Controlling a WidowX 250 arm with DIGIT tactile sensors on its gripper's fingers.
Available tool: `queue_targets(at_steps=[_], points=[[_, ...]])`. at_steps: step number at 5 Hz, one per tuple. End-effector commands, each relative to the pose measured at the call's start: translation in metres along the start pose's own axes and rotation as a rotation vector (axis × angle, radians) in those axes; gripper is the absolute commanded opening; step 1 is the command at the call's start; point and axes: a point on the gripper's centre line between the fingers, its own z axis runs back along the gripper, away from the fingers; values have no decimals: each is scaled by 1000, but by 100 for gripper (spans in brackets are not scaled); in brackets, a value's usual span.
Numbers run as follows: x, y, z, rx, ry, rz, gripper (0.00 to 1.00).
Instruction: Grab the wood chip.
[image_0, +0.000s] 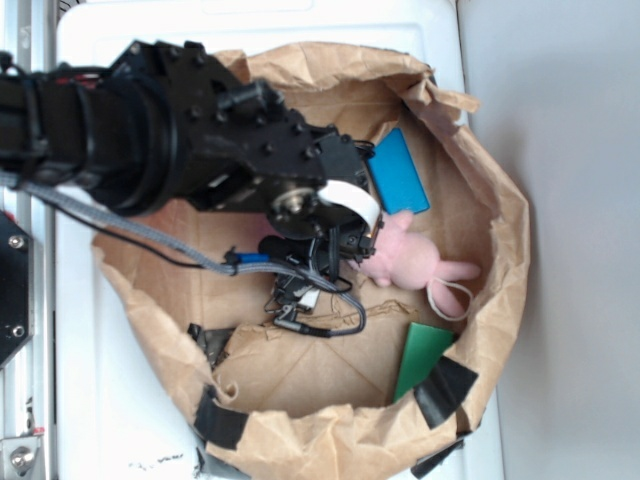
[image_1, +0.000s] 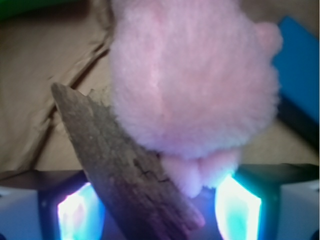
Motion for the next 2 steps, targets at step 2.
queue_targets(at_steps=[2], points=[[28,-20,76,-193,76,91,0]])
